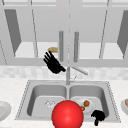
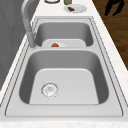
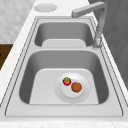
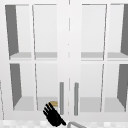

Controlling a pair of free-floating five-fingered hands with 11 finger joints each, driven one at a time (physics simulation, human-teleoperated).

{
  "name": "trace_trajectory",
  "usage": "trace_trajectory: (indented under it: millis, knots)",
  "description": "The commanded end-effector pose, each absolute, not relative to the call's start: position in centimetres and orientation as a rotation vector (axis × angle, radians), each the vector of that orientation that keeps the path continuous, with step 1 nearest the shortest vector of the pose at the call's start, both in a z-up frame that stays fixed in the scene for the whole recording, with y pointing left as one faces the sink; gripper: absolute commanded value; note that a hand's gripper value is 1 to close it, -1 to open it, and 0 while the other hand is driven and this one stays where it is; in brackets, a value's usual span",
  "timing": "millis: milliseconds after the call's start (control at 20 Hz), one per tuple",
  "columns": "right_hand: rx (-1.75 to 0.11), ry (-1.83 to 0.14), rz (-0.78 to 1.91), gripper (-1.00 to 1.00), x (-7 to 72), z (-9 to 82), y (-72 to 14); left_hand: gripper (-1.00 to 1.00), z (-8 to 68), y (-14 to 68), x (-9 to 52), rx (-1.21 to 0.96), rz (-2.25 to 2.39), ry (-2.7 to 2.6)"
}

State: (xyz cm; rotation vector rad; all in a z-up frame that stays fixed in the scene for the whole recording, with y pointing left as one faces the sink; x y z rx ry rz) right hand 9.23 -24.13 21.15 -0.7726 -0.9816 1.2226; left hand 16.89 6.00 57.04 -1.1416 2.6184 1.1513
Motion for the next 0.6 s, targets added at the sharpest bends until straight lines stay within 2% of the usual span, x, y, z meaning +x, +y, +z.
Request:
trace_trajectory:
  millis: [0, 550]
  knots:
    - [-0.773, -0.982, 1.223, 0.0, 9.2, 21.2, -24.1, -1.0, 57.4, 5.5, 16.8, -1.186, 0.99, 2.709]
    - [-0.773, -0.982, 1.223, 0.0, 9.2, 21.2, -24.1, -1.0, 57.8, 3.0, 16.6, -1.196, 0.941, 2.714]
